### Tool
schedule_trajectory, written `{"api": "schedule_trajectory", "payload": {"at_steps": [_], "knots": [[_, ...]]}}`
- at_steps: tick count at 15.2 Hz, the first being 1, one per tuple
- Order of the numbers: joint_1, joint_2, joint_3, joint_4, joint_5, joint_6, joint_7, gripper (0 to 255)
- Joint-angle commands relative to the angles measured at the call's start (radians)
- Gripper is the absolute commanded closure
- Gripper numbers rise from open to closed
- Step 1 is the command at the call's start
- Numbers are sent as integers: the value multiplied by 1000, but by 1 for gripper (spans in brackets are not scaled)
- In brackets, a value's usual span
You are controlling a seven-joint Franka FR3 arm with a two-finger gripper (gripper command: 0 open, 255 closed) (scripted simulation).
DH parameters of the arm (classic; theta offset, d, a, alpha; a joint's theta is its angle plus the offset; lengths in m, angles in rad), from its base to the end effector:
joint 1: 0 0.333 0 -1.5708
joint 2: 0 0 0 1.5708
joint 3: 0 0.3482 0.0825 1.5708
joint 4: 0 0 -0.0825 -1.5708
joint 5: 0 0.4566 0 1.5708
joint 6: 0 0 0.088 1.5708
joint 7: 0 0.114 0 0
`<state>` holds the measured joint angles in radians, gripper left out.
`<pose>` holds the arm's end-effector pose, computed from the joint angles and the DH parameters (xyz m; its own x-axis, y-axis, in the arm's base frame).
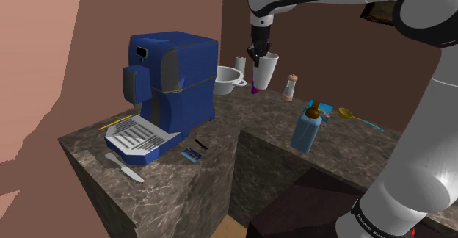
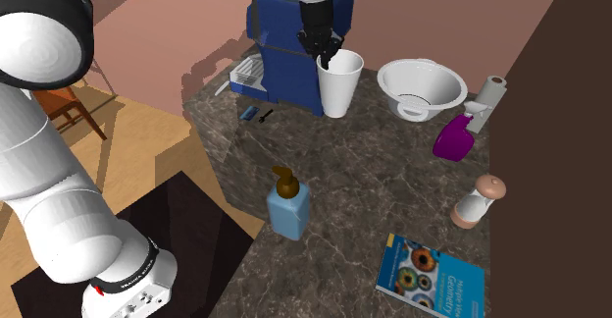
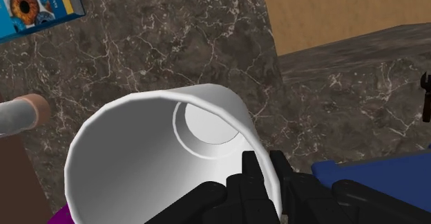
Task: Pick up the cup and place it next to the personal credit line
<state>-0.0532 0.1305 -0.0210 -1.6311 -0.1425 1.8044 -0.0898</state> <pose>0.6813 -0.0628 0.5527 0.9985 0.0479 0.0275 0.0434 -0.9885 0.1452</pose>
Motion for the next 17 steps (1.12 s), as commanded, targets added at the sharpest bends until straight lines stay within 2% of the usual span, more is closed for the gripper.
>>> {"api": "schedule_trajectory", "payload": {"at_steps": [1,8,16,17], "knots": [[28,-7,21,-10,-5,-4,51,255],[118,12,89,22,-18,-40,208,255],[230,97,162,142,-39,-104,385,255],[230,96,161,127,-39,-91,386,255]]}}
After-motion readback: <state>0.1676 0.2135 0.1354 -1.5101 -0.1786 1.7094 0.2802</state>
